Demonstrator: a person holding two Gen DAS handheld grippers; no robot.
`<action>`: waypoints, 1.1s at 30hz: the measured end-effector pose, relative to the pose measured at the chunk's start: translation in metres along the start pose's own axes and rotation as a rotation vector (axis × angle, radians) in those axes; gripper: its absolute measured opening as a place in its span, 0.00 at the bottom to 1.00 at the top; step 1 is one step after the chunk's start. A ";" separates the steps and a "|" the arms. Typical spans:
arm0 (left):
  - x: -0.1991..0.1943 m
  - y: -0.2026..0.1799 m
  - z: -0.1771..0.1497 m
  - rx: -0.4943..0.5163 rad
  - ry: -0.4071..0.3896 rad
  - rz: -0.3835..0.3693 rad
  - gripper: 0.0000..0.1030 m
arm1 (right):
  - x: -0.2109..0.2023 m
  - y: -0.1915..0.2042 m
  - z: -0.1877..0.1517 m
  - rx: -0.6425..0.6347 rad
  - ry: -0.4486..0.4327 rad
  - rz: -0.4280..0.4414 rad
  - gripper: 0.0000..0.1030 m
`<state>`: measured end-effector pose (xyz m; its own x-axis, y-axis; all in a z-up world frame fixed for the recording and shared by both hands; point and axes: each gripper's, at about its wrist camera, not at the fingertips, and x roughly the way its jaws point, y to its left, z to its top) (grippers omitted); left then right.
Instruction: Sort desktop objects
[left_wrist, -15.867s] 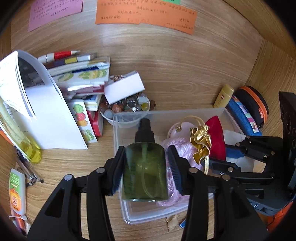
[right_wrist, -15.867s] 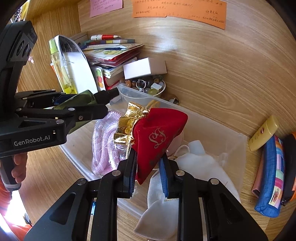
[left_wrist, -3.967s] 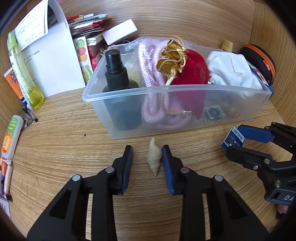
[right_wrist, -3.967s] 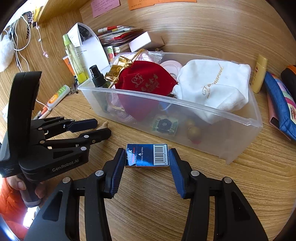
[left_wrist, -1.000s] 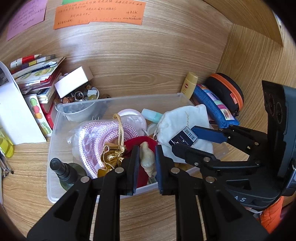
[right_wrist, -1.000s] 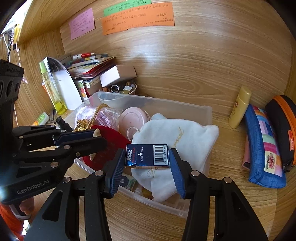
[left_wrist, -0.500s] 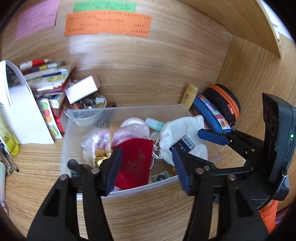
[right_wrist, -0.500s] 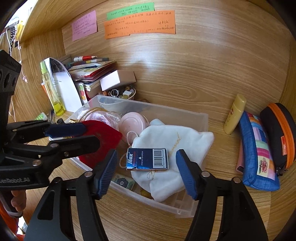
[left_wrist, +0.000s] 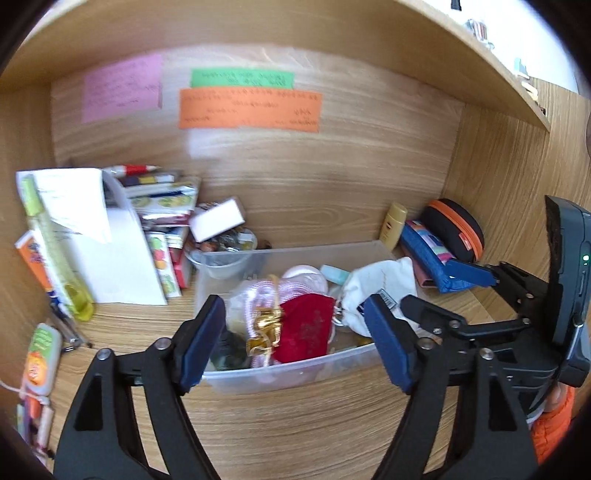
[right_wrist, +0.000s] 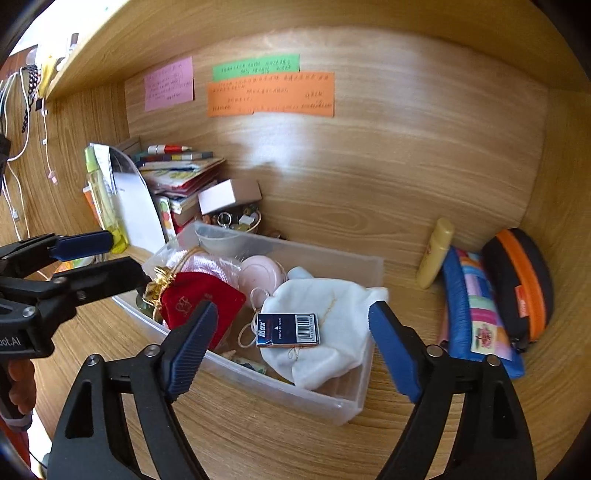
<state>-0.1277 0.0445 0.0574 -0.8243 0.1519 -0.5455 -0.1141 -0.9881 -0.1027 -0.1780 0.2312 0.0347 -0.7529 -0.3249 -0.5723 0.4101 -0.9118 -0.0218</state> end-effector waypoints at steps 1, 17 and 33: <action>-0.005 0.001 -0.001 -0.001 -0.010 0.014 0.83 | -0.004 0.002 0.000 0.002 -0.003 -0.006 0.81; -0.064 0.005 -0.031 -0.020 -0.086 0.131 0.96 | -0.083 0.025 -0.025 0.066 -0.108 -0.117 1.00; -0.068 -0.004 -0.061 -0.013 -0.079 0.149 0.98 | -0.118 0.049 -0.047 0.056 -0.157 -0.177 1.00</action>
<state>-0.0373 0.0392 0.0444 -0.8728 0.0012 -0.4880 0.0191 -0.9991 -0.0368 -0.0448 0.2363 0.0628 -0.8832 -0.1900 -0.4289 0.2386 -0.9691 -0.0621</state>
